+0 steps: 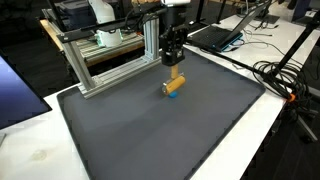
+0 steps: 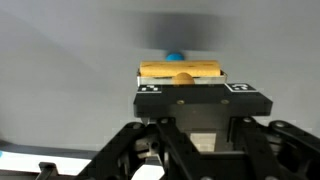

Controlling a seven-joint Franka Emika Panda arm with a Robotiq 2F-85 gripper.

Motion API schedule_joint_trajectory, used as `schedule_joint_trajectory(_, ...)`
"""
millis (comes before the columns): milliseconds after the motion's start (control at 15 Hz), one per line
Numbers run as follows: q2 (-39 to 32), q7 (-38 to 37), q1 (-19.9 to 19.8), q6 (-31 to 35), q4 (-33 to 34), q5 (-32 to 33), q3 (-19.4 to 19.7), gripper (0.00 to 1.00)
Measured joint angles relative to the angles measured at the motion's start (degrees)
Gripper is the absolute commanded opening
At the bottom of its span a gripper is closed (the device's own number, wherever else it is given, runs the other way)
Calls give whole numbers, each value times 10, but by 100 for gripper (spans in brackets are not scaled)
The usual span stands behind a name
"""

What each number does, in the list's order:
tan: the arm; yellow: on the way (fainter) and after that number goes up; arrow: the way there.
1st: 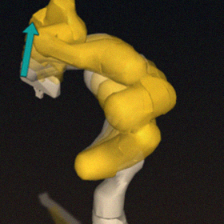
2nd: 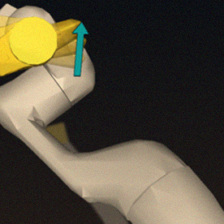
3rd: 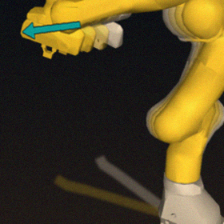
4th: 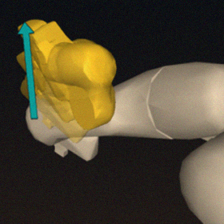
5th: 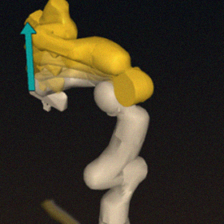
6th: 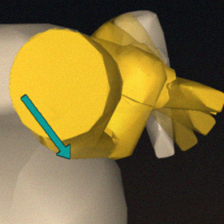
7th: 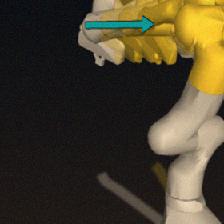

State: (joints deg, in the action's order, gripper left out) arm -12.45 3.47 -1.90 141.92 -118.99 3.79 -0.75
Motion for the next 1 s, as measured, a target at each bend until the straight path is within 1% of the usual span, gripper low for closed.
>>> schedule_joint_trajectory(533, -22, 12, 0, 0, 9, -7, -1, 22)
schedule_joint_trajectory(1000, -26, 16, 0, 1, 11, -17, -1, 22)
